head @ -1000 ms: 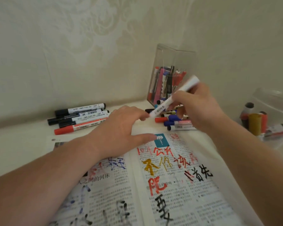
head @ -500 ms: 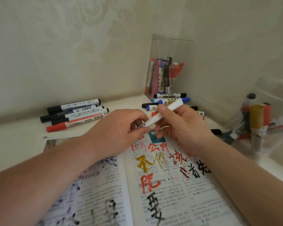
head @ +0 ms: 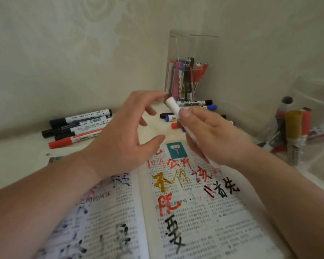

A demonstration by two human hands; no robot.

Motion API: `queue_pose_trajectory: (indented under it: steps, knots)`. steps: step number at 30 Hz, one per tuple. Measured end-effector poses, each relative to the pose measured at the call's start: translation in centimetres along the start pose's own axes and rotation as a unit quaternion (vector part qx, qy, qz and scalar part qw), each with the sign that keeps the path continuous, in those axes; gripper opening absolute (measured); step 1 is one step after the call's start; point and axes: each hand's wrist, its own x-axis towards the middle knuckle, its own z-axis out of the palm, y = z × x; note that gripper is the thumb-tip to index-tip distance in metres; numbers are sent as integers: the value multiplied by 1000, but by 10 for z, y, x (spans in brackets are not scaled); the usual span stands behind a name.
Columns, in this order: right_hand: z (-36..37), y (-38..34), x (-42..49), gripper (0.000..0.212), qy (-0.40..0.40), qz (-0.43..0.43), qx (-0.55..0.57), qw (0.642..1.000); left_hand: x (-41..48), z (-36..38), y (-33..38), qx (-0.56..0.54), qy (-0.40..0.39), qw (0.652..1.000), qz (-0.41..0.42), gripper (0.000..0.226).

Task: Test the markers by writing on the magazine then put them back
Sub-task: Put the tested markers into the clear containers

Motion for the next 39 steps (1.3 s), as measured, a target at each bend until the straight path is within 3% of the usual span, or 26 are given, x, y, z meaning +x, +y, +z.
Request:
queue_pose_trajectory:
  steps: [2, 4, 8, 11, 13, 17, 25, 30, 32, 35, 39]
  knots:
    - [0, 3, -3, 31, -87, 19, -33, 995, 2, 0, -1, 76, -54, 994, 63, 70]
    - [-2, 5, -2, 16, -116, 11, 36, 993, 3, 5, -3, 112, -107, 984, 90, 53]
    - [-21, 16, 0, 50, -182, 22, 276, 944, 3, 8, -2, 129, -88, 987, 34, 32]
    - [-24, 22, 1, 57, -196, -41, 378, 904, 1, 10, -2, 97, -97, 990, -25, 27]
    - [-14, 23, 3, 37, -139, -77, 362, 918, -1, 13, -1, 53, -116, 991, -44, 18]
    - [7, 18, 5, 10, 4, -113, 223, 968, -2, 14, 2, -6, -128, 989, -76, 19]
    - [14, 3, -3, 15, 90, -142, 187, 968, 1, 18, 15, -28, -75, 992, -98, 18]
    - [1, -1, -4, 27, 246, -83, 195, 946, -5, 16, 10, -98, -137, 979, -113, 30]
    - [-12, 0, -5, 32, 210, -32, 184, 960, -5, 15, 5, -64, -154, 980, -108, 25]
    - [-27, 0, -14, 35, 46, 19, 147, 988, -6, 15, 3, -9, -177, 980, -90, 25]
    - [-33, 13, -33, 47, -94, 53, 154, 982, -6, 17, 8, -16, -176, 981, -74, 32]
